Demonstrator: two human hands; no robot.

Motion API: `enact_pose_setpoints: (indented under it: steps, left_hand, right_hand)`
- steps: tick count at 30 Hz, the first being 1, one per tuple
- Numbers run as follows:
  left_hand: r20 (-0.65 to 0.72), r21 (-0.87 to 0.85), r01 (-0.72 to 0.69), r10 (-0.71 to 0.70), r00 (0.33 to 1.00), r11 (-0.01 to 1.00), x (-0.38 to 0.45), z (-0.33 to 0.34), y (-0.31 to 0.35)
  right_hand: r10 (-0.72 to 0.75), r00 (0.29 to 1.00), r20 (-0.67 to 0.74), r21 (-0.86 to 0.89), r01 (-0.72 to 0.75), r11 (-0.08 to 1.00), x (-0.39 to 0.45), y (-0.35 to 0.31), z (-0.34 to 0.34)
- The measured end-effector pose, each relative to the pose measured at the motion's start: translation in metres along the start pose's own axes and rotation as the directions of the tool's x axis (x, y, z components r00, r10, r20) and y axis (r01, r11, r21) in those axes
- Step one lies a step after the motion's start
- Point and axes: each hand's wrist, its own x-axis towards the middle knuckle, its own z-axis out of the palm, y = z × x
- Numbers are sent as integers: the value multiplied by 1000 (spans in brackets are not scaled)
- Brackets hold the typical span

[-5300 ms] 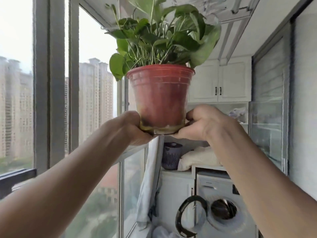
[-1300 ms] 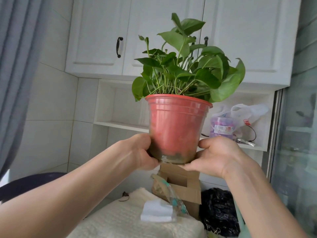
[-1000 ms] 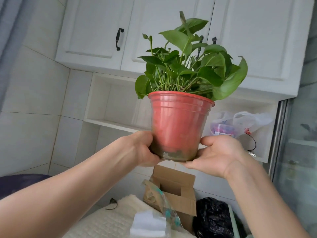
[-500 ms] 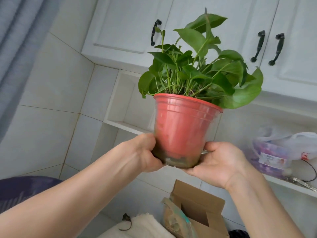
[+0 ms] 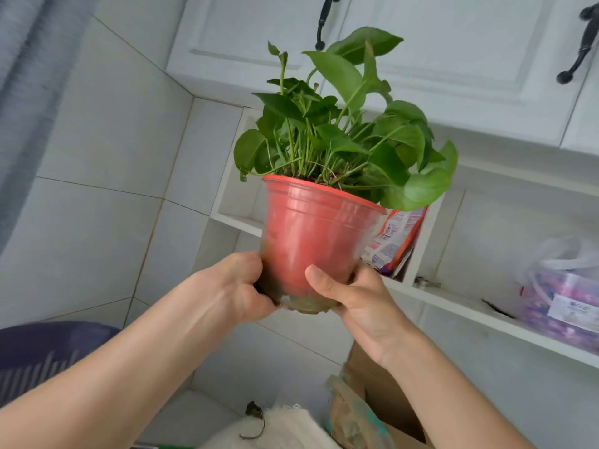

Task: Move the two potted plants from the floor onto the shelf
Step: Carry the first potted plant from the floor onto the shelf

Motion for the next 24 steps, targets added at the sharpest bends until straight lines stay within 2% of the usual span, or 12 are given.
enact_pose_setpoints:
  steps: [3,6,8,10,12,14,16,18,20,24]
  left_hand:
    - [49,14,-43,43,998,999,6,1,2]
    - [202,-78,-95,109,973,992,17,5,3]
    - [320,-53,-202,208,924,978,28,6,0]
    - [452,59,-358,295,842,932,41,8,-2]
    - [534,138,-437,305,789,889,55,9,-5]
    - [514,164,-447,310,800,879,72,12,-6]
    - [435,223,-475,350,830,851,89,13,-5]
    - [363,395,-549,424,830,737,105,15,-2]
    - [329,524,-612,522,787,593,122,17,5]
    - [366,519,-712,630,685,473,156,24,21]
  right_hand:
    - [-24,1000,-17,10,25,1000,11,0,-8]
    - [-39,999,-37,39,40,998,25,-1,-20]
    - [-31,998,-56,38,33,999,35,-1,-29]
    - [-18,996,-83,34,21,999,43,1,-39]
    - [-14,995,-96,14,16,1000,50,5,-47]
    - [-18,993,-113,-11,17,1000,58,10,-55]
    - [-29,991,-128,-43,23,999,69,16,-64]
    - [-42,989,-142,-72,32,997,80,20,-72]
    - [-49,987,-154,-95,34,995,96,23,-78]
    - [-40,976,-216,-109,17,994,128,31,-85]
